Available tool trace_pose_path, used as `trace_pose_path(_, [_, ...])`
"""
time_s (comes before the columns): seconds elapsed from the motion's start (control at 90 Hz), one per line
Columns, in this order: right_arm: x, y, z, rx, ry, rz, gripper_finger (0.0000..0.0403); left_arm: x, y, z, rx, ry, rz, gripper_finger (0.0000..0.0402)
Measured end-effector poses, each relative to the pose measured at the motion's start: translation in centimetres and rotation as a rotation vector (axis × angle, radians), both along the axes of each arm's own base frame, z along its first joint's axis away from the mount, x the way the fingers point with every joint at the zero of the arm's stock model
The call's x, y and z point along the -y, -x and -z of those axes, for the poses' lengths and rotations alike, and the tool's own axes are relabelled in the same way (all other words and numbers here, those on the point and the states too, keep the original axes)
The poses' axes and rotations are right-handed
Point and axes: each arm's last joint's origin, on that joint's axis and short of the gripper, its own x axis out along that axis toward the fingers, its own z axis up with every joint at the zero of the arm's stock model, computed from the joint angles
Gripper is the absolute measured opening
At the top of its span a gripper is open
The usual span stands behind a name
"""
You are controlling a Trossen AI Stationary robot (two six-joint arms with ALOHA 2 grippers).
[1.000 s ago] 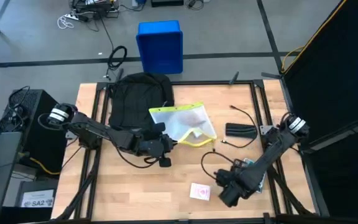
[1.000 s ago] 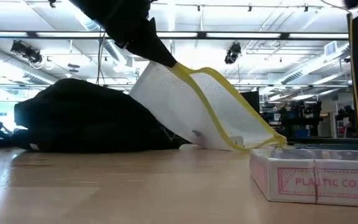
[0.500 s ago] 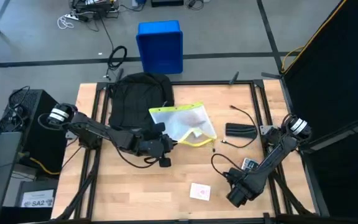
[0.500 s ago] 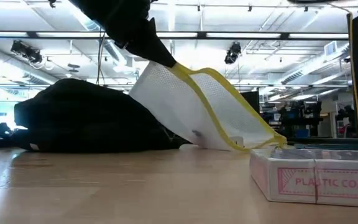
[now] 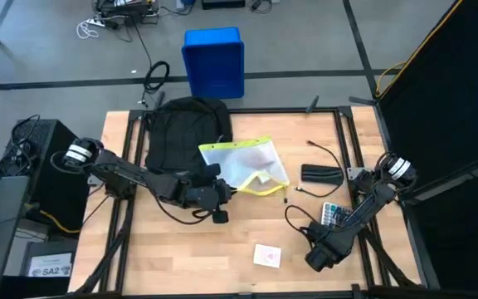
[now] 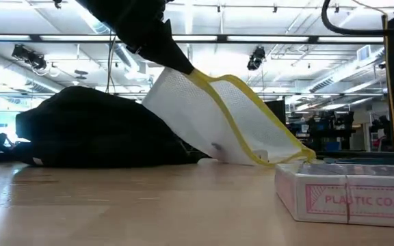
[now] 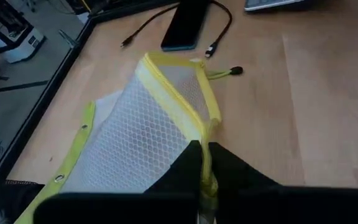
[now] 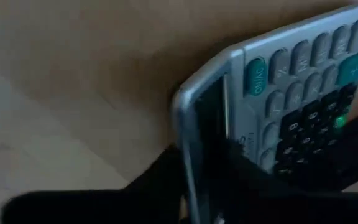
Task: Unpack backpack
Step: Put the calculator into the zip lock bag
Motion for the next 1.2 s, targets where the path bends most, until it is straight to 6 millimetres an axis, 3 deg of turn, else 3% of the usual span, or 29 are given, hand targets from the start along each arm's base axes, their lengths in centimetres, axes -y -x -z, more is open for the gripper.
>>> trace_pose_path(0.2, [-0.3, -0.7, -2.5, 0.036, 0.083, -0.044, 0.0015, 0.0, 0.0, 0.0, 0.000, 0.000, 0.000, 0.0000])
trace_pose_path(0.389, [-1.5, -3.4, -4.8, 0.263, 0.034, -0.261, 0.0003, 0.0, 0.0, 0.0, 0.001, 0.000, 0.000, 0.0000])
trace_pose_path(0.544, [-0.1, -6.5, -5.2, 0.394, 0.040, -0.386, 0.0001, 0.0, 0.0, 0.0, 0.000, 0.001, 0.000, 0.0000])
trace_pose_path(0.756, [1.8, -9.2, -6.6, 0.424, 0.037, -0.490, 0.0001, 0.0, 0.1, 0.1, -0.014, 0.004, -0.006, 0.0000])
trace_pose_path(1.022, [2.0, -10.7, -9.5, 0.505, 0.067, -0.586, 0.0000, 0.0, 0.1, 0.2, -0.021, 0.002, -0.006, 0.0000])
trace_pose_path(1.2, [2.5, -11.5, -10.1, 0.552, 0.180, -0.649, 0.0000, 0.0, 0.1, 0.2, -0.020, 0.003, -0.006, 0.0000])
